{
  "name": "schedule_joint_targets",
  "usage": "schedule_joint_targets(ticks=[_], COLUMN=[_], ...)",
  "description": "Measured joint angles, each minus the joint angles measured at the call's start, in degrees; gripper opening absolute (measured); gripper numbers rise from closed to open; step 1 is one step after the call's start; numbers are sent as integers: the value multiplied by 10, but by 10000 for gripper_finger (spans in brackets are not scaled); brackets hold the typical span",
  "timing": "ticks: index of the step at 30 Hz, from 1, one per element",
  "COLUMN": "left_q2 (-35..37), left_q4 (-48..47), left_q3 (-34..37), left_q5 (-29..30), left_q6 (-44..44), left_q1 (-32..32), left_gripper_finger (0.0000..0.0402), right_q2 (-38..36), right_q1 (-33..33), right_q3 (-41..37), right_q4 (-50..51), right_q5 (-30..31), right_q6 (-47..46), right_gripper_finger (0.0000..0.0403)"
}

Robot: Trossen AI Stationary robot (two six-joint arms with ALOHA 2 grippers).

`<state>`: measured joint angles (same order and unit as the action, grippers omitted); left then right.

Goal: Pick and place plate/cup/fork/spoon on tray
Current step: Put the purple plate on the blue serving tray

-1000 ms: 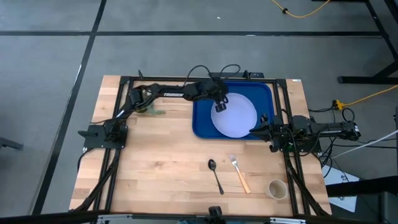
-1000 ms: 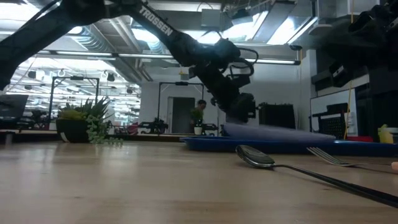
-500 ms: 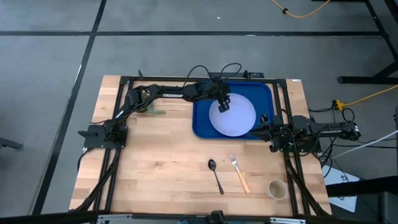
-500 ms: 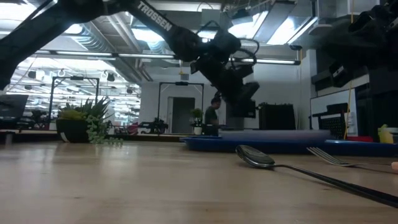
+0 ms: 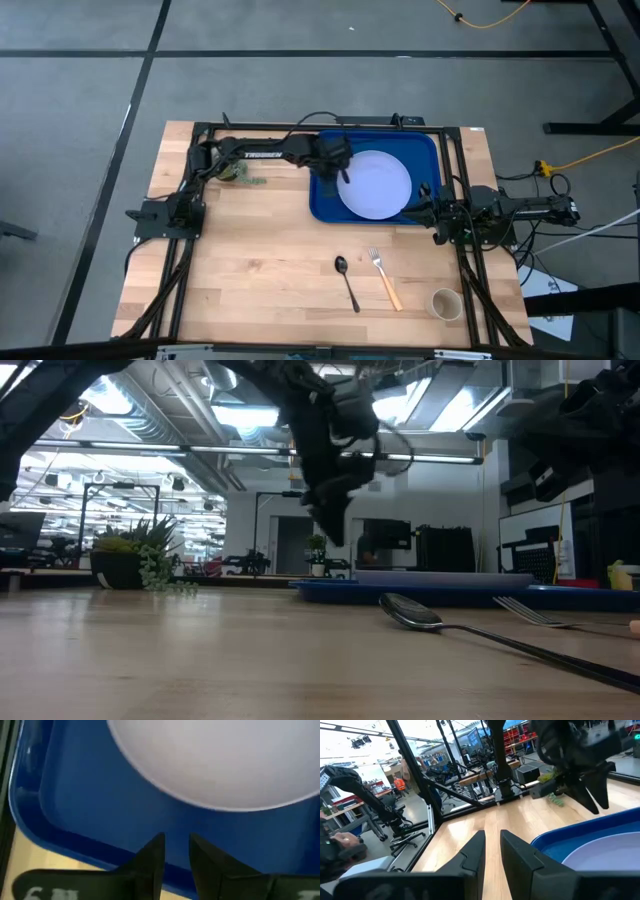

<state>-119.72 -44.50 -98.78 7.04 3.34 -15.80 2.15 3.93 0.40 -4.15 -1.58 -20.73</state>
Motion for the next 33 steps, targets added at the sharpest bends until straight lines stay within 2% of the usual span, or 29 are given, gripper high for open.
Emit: schedule_joint_targets(ticks=[12, 15, 29, 33], left_q2=[-1, -1, -1, 3], left_q4=[159, 196, 233, 207], left_q3=[115, 121, 123, 123], left_q5=[-7, -40, -47, -46], left_q6=[-2, -4, -14, -13], left_q1=[-7, -5, 12, 7], left_gripper_finger=[79, 79, 79, 79], right_q2=[0, 0, 0, 0], right_q1=[0, 0, 0, 0], right_q3=[0, 0, 0, 0], right_q4=[0, 0, 0, 0], right_q5=[0, 0, 0, 0], right_q6=[1, 1, 0, 0], right_gripper_finger=[65, 65, 65, 65])
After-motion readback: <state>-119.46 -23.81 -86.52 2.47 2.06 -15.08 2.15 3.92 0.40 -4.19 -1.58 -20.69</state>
